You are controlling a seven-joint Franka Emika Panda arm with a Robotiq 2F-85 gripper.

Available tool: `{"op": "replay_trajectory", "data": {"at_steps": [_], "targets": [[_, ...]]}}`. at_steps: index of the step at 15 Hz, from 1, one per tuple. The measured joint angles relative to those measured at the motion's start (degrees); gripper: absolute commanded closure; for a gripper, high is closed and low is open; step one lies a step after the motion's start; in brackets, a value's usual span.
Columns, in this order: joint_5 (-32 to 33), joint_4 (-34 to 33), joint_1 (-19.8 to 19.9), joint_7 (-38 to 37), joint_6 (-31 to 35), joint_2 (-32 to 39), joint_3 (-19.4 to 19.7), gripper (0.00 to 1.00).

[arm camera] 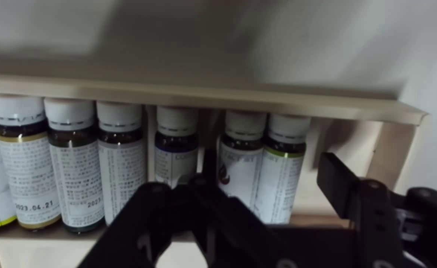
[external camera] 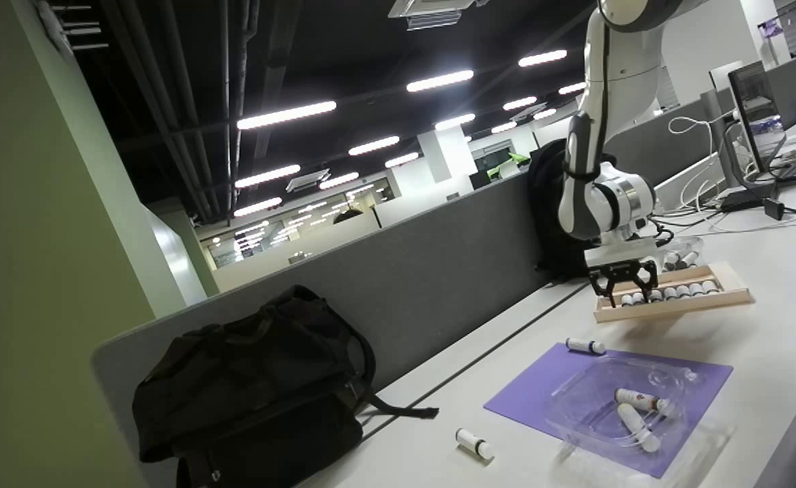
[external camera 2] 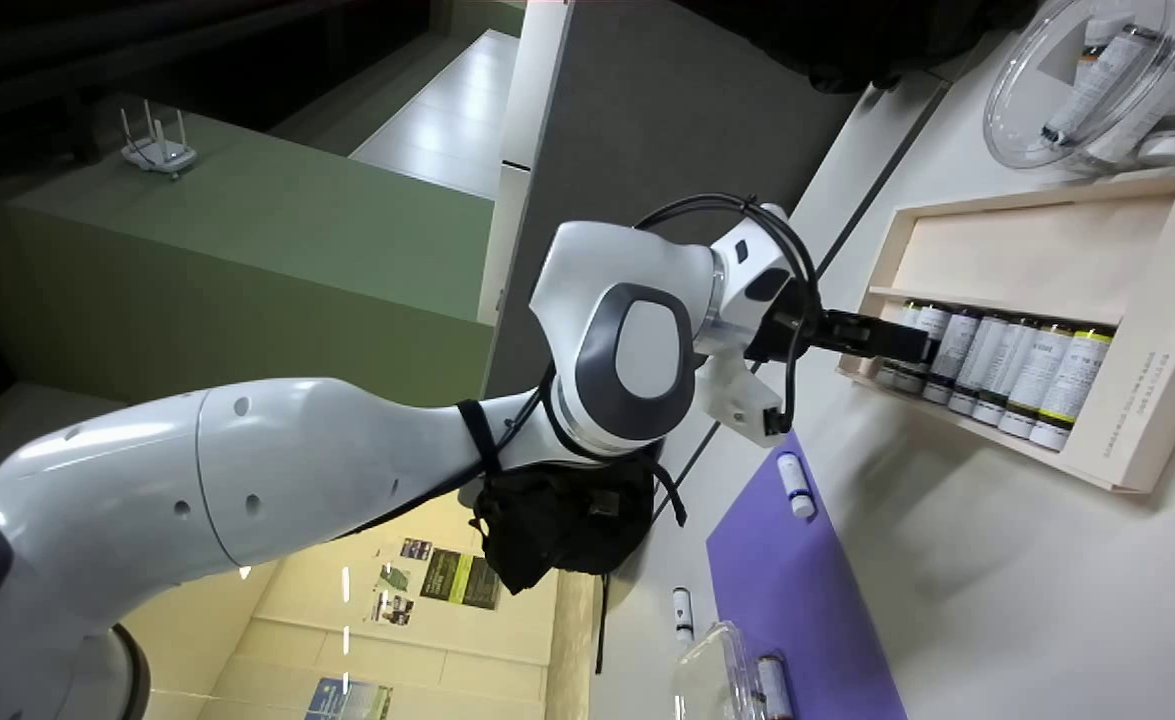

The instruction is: Remove four bottles from the tray and place them on the table

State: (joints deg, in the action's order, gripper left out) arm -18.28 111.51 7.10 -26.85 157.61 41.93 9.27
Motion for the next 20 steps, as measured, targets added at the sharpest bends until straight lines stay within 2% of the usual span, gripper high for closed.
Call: {"op": "replay_trajectory", "data": {"at_steps": [2,10,14,20], "targets": [[0.00,0.01,0.09,0.27,-0.84,0.02,0.00,0.72],[0.00,-0.07,0.10,0.66,-1.15,-0.61,0.05,0.72],[0.00,-0.26,0.09,1.40,-1.37,-3.92,-0.29,0.72],[1.34,-0.23,-0.94,9.20,-6.87,-9.35,-4.14,0.72]]}}
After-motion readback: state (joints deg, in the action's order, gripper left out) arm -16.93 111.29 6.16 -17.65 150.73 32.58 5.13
